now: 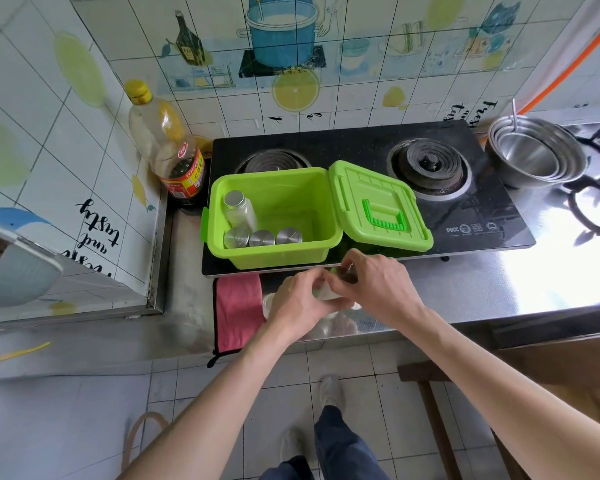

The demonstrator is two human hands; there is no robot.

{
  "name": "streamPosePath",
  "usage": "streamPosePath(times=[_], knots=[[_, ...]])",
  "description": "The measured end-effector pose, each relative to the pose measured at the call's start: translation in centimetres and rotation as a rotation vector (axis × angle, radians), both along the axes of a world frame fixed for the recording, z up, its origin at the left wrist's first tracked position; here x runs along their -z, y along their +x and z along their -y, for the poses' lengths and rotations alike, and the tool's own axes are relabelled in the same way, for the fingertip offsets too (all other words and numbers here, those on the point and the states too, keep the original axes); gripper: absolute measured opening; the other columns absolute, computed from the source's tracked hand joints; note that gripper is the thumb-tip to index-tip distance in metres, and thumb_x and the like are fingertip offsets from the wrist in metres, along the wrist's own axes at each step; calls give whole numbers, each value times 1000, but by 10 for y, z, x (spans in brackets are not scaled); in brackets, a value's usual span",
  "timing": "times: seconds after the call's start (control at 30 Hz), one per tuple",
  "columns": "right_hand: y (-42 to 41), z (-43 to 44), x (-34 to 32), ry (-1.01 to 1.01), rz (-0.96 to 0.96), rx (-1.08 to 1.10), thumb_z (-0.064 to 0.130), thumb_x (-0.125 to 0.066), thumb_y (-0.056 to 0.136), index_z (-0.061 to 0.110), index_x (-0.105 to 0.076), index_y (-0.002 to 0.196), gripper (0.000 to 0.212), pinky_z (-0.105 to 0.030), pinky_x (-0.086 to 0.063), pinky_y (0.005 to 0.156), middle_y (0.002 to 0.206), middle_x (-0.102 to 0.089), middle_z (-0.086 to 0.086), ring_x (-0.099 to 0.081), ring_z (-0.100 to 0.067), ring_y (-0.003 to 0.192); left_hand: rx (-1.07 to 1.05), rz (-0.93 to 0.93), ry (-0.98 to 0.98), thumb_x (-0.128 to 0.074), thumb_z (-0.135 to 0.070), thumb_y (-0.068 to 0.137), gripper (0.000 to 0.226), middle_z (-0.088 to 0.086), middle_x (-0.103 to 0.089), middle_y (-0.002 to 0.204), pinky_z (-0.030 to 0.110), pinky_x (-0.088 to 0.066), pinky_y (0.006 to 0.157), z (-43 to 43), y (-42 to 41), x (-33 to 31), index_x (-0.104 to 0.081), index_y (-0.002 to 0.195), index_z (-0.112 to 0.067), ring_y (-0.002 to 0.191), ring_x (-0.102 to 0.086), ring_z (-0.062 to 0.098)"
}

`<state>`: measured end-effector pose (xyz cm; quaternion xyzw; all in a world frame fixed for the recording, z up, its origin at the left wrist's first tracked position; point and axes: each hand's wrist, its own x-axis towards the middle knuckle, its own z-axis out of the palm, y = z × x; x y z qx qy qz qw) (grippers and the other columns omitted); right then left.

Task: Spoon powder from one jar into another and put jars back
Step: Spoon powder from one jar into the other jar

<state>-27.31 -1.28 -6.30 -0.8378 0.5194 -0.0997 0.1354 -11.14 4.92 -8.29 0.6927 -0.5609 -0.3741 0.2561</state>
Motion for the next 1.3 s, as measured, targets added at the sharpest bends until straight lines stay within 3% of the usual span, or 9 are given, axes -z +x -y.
streamPosePath(times=[0.23,0.5,0.63,0.77,0.97,1.1,1.17,1.23,1.3], knots=[[14,3,-7,51,-87,146,73,-37,95,17,-49,82,59,-36,-43,58,63,-56,-1,-58,-31,63,34,187,-97,-53,-83,65,67,-16,-75,94,30,-56,65,6,-5,-3,-69,108,-34,81,-69,3],[11,12,-7,16,36,-61,71,-36,94,17,-47,81,57,-35,-30,48,52,-43,3,-42,-22,45,200,-101,17,-72,-58,85,29,-9,-72,82,36,-54,74,15,13,-13,-70,90,-30,78,-66,9],[3,14,-13,56,51,-296,64,-37,98,22,-53,104,45,-40,-48,58,75,-58,7,-52,-21,62,232,-256,44,-78,-45,87,23,-2,-78,102,54,-54,95,12,23,-8,-74,102,-28,102,-72,25],[-3,20,-23,254,-42,-358,72,-45,89,30,-44,142,68,-40,-56,79,120,-60,7,-61,-13,99,218,-196,25,-79,-45,87,23,-15,-75,113,46,-54,99,11,26,1,-70,108,-40,112,-69,10],[11,12,-34,152,-294,-107,88,-37,84,19,-58,84,72,-33,-35,51,71,-59,5,-56,-18,60,186,-52,63,-81,-58,82,30,-20,-67,87,28,-43,69,10,23,8,-59,88,-38,84,-59,-6],[12,13,-30,330,-258,-253,44,-63,96,23,-55,121,33,-34,-47,60,106,-55,1,-60,-22,89,206,-64,71,-78,-66,75,44,-22,-73,108,41,-53,94,9,25,12,-66,107,-38,111,-66,3],[8,17,-33,466,-232,-363,12,-68,87,35,-36,150,74,-40,-57,72,130,-42,0,-55,-21,112,183,-83,85,-77,-72,71,52,-22,-73,112,46,-53,98,9,25,15,-66,110,-39,114,-66,5],[4,15,-35,466,-216,-328,28,-74,87,37,-25,157,86,-39,-57,77,137,-39,0,-53,-20,116,168,-70,79,-77,-72,69,49,-19,-74,110,45,-54,97,9,25,17,-64,104,-39,111,-67,6],[5,12,-35,368,-227,-230,70,-68,81,29,-45,144,78,-35,-49,68,122,-50,1,-59,-19,99,151,-33,81,-80,-64,72,38,-20,-72,102,38,-54,89,9,23,15,-61,95,-40,103,-66,-1]])
